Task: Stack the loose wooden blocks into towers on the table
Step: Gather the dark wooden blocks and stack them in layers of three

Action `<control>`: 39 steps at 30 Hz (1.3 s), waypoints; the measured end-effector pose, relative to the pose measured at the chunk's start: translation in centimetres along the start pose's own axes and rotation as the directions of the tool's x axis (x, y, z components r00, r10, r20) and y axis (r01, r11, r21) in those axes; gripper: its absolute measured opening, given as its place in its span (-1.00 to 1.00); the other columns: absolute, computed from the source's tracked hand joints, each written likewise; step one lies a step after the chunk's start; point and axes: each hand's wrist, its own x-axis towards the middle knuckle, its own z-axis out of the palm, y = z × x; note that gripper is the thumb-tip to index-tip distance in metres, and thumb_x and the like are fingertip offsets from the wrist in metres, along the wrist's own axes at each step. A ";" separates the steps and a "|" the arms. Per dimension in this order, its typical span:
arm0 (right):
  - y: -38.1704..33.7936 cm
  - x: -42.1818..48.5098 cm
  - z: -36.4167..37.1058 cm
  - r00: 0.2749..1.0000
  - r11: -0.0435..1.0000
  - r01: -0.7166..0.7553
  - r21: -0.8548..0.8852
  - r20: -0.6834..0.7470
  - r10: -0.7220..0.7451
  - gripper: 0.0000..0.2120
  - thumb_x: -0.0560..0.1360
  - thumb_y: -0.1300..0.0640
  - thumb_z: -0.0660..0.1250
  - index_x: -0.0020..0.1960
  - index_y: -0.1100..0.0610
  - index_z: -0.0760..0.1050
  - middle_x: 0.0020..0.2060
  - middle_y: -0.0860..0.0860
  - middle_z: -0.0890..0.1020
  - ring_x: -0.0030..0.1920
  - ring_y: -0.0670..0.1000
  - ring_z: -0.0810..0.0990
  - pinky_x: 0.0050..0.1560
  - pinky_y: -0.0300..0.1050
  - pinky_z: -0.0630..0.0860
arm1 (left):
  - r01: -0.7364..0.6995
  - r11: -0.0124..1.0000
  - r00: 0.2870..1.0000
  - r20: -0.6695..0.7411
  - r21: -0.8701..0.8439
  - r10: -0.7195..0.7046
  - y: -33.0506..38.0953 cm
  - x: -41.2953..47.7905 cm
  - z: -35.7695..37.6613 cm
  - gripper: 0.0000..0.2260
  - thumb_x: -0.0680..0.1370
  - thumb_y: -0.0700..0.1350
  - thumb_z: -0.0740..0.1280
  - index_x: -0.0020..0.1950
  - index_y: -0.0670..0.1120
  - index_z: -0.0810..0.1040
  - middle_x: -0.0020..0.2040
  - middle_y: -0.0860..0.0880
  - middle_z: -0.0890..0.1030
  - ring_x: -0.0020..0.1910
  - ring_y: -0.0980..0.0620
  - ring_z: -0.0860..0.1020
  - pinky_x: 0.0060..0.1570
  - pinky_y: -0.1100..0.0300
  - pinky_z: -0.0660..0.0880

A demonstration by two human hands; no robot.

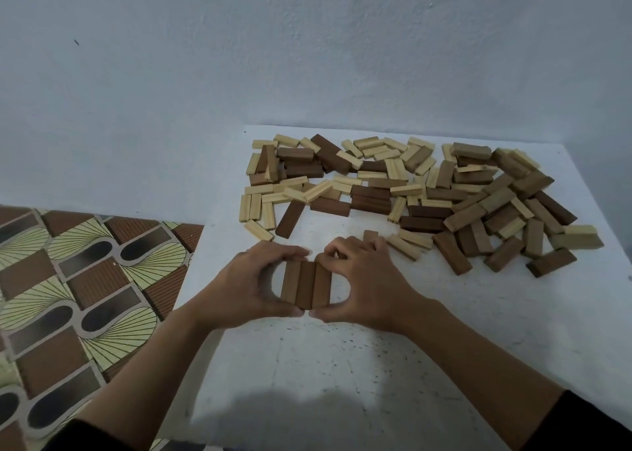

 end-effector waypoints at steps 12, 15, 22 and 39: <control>-0.2 0.0 0.4 1.000 1.000 0.003 -0.014 -0.013 -0.003 -0.26 0.33 -0.45 0.34 0.32 0.03 0.54 0.12 -0.13 0.47 0.12 -0.06 0.42 0.22 0.01 0.13 | -0.041 0.999 0.999 0.020 0.033 0.040 0.1 0.4 -0.1 -0.30 0.33 0.17 0.62 0.40 0.20 0.41 0.29 0.33 0.45 0.30 0.29 0.38 0.21 0.29 0.45; -0.4 -0.3 0.6 1.000 0.999 0.012 -0.039 -0.012 -0.012 -0.26 0.35 -0.46 0.30 0.33 0.03 0.52 0.13 -0.12 0.47 0.13 -0.05 0.41 0.23 0.00 0.12 | -0.043 0.998 0.998 0.045 0.037 0.042 0.1 0.2 -0.2 -0.30 0.33 0.19 0.60 0.40 0.21 0.41 0.29 0.35 0.45 0.31 0.27 0.39 0.25 0.22 0.45; -0.5 -0.7 0.8 1.000 0.999 0.024 -0.035 -0.013 -0.025 -0.24 0.36 -0.47 0.29 0.35 0.04 0.50 0.14 -0.10 0.46 0.13 -0.05 0.41 0.19 -0.02 0.14 | -0.056 0.996 0.995 0.082 0.065 0.051 0.2 0.0 -0.5 -0.28 0.32 0.21 0.59 0.42 0.18 0.40 0.31 0.30 0.45 0.30 0.31 0.36 0.28 0.23 0.40; -1.9 -0.7 1.9 0.997 0.999 0.033 -0.022 -0.073 -0.035 -0.23 0.37 -0.51 0.26 0.32 0.05 0.54 0.16 -0.10 0.51 0.15 -0.05 0.40 0.21 0.01 0.24 | -0.076 0.992 0.996 0.062 0.097 0.071 -0.4 -1.5 -1.4 -0.31 0.31 0.27 0.58 0.36 0.35 0.35 0.27 0.41 0.42 0.32 0.29 0.37 0.25 0.28 0.40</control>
